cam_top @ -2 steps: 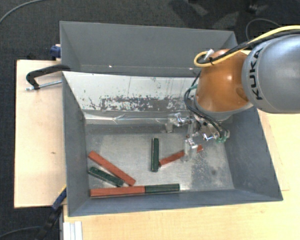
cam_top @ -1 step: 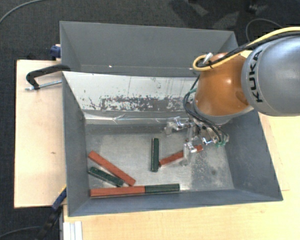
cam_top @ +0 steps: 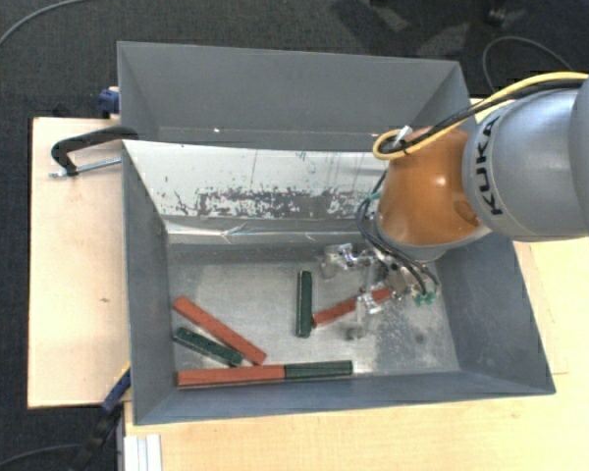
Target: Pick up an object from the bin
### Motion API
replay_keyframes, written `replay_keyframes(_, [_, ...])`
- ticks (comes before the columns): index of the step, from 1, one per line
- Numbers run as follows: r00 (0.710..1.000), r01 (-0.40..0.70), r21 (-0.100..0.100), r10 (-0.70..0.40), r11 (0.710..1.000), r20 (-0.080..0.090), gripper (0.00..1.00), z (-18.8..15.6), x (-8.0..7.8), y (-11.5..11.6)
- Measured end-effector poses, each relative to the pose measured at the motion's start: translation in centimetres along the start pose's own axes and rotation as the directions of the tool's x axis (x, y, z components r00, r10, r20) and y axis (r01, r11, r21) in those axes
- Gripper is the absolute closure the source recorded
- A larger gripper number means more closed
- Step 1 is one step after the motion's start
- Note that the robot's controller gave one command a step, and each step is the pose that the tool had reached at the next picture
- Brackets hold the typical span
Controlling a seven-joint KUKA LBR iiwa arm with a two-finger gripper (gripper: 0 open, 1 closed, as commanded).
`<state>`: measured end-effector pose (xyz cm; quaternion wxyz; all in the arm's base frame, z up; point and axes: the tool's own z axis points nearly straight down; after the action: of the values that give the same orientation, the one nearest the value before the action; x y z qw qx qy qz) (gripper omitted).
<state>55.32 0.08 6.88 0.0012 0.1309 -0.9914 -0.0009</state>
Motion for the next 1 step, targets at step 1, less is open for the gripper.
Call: replay_keyframes(1, [1.000,0.000,0.001,0.000,1.000,0.003,0.00,-0.08,-0.09,0.06])
